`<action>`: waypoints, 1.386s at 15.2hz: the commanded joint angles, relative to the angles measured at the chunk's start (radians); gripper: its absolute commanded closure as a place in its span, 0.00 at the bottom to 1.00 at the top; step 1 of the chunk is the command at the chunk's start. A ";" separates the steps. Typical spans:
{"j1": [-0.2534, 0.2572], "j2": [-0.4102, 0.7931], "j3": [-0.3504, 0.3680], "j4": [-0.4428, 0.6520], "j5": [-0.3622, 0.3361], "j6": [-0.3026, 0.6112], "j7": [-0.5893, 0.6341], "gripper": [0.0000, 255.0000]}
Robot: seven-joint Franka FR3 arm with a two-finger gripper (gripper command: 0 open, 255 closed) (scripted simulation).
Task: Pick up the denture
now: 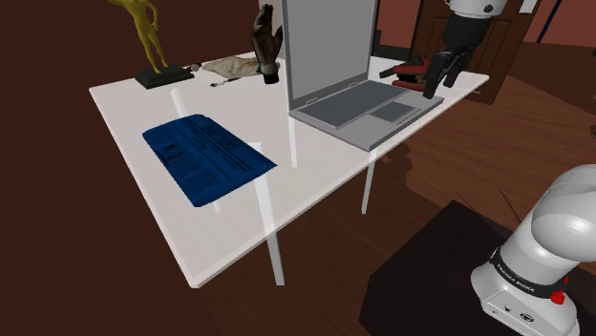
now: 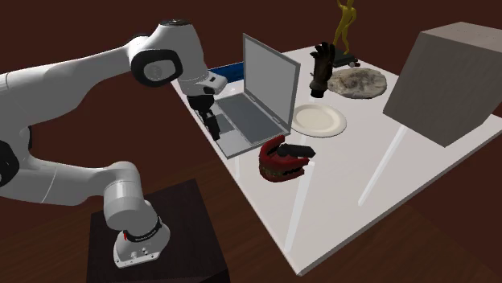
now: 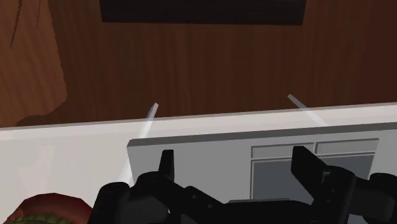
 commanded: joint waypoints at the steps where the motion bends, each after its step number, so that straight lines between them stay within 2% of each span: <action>1: 0.000 0.000 0.000 0.000 0.000 0.000 0.000 0.00; 10: -0.018 0.269 -0.220 0.261 -0.044 -0.080 -0.263 0.00; 17: -0.027 0.550 -0.379 0.551 -0.010 -0.176 -0.484 0.00; 18: -0.029 0.565 -0.386 0.567 -0.007 -0.182 -0.495 0.00; 21: -0.031 0.550 -0.384 0.511 -0.011 -0.140 -0.494 0.00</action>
